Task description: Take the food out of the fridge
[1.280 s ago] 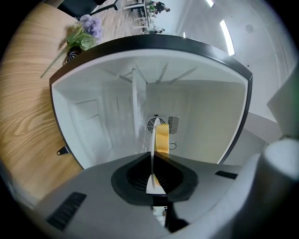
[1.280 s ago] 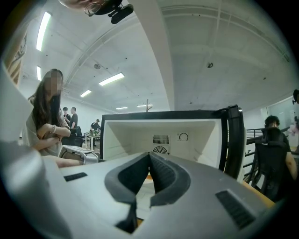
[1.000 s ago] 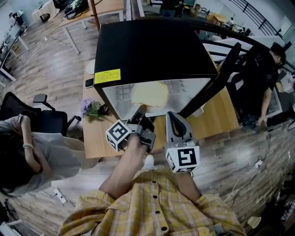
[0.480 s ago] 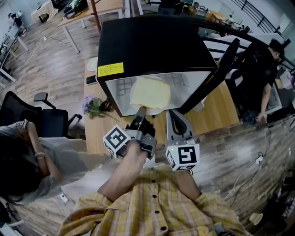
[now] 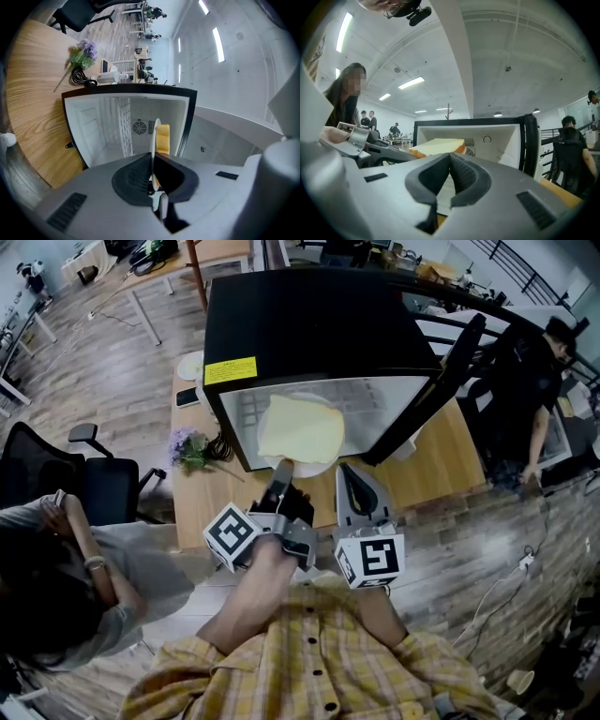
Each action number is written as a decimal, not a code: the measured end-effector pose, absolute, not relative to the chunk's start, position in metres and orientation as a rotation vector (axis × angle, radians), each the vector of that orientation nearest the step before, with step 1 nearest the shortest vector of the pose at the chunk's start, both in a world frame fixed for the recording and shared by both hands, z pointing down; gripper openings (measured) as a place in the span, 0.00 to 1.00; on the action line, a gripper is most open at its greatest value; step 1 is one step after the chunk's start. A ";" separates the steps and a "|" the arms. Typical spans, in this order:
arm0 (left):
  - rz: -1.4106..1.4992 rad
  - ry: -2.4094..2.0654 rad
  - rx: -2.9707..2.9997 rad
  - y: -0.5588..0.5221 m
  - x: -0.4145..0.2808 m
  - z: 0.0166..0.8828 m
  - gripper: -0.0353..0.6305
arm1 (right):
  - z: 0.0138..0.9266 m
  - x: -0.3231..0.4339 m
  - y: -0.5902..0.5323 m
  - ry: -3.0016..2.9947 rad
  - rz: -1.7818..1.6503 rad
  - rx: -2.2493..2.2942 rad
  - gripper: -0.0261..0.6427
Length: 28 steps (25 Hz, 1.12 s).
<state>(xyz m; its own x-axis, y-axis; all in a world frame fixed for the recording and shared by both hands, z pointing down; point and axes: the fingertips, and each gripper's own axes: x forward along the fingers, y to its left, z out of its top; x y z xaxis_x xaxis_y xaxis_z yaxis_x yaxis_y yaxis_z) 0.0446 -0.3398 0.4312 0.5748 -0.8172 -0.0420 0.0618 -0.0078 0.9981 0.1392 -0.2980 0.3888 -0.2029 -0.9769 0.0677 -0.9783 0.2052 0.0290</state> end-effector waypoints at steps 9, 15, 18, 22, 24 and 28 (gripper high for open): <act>-0.808 -0.699 1.426 -0.319 0.027 0.427 0.08 | 0.390 0.123 -0.281 -2.371 0.016 1.951 0.05; -0.817 -0.699 1.431 -0.309 0.023 0.423 0.08 | 0.394 0.119 -0.271 -2.359 0.018 1.949 0.05; -0.818 -0.683 1.431 -0.303 0.023 0.420 0.08 | 0.394 0.118 -0.267 -2.358 0.023 1.957 0.05; -0.817 -0.673 1.437 -0.296 0.022 0.418 0.08 | 0.394 0.118 -0.261 -2.351 0.020 1.971 0.05; -0.813 -0.677 1.439 -0.293 0.022 0.419 0.08 | 0.394 0.117 -0.258 -2.355 0.021 1.974 0.05; -0.805 -0.687 1.443 -0.289 0.020 0.418 0.08 | 0.392 0.114 -0.255 -2.358 0.018 1.974 0.05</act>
